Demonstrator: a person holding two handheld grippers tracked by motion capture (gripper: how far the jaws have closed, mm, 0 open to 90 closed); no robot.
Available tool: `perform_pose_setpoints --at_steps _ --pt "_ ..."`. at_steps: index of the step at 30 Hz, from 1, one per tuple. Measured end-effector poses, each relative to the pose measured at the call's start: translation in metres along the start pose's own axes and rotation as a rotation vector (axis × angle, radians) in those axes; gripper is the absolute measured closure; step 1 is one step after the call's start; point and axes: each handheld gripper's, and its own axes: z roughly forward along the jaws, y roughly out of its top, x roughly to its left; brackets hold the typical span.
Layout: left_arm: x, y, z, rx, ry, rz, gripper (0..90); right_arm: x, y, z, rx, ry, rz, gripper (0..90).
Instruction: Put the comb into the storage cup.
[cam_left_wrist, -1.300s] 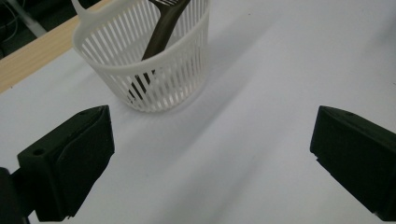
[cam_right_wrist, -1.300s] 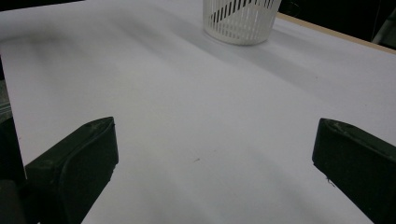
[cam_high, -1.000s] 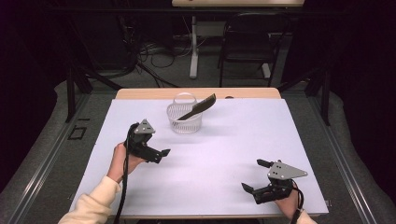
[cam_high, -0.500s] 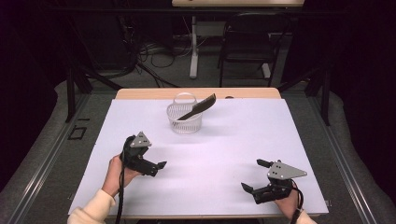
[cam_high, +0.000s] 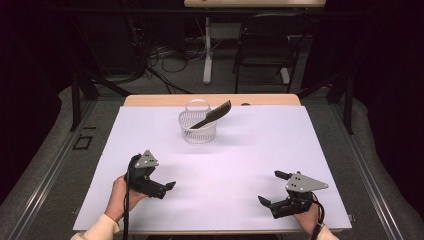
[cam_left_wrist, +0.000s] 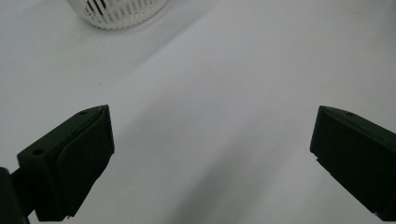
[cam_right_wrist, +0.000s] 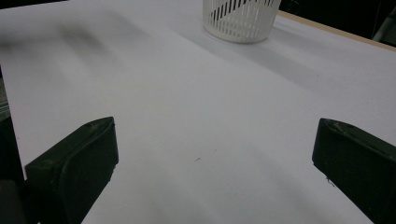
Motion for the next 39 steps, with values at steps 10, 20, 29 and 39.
perform_pose_setpoints --at_steps 10,20,29,39 --pt "-0.006 -0.015 -0.003 -0.016 -0.005 -0.031 0.0 0.0 0.0 0.0 0.001 -0.001 0.001 0.0" --pt "-0.012 -0.029 -0.006 -0.03 -0.006 -0.052 0.0 0.0 0.0 0.0 0.002 -0.003 -0.001 0.0" --pt "-0.015 -0.037 -0.009 -0.042 0.007 -0.059 0.0 0.0 0.0 0.0 0.002 -0.003 0.0 0.0" --pt "-0.02 -0.047 -0.014 -0.071 0.019 -0.074 0.0 0.0 0.0 0.001 0.005 -0.004 0.0 0.0"
